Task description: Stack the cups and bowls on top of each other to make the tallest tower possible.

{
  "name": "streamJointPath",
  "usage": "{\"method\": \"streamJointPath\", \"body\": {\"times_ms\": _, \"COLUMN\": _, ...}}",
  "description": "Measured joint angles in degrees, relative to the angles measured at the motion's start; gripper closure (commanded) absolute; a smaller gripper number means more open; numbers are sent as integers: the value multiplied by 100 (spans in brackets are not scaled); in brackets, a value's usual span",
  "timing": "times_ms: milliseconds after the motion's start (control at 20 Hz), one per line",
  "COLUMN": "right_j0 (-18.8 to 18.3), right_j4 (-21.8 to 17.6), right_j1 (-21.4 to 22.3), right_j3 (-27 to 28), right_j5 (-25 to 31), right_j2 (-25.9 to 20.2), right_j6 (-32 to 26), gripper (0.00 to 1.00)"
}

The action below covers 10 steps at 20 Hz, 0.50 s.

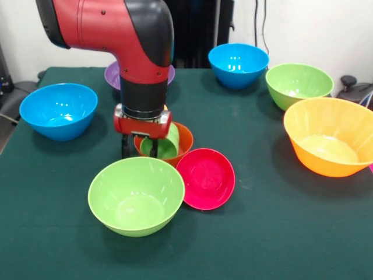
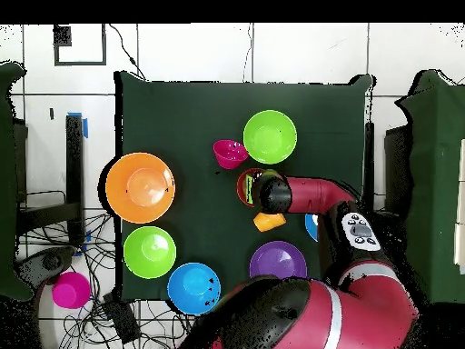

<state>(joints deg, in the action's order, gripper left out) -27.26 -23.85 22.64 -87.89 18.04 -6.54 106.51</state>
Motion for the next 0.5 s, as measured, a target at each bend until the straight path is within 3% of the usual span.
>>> {"method": "streamJointPath", "body": {"times_ms": 500, "right_j0": 231, "right_j4": 164, "right_j1": 23, "right_j3": -140, "right_j5": -45, "right_j2": 612, "right_j6": 91, "gripper": 0}}
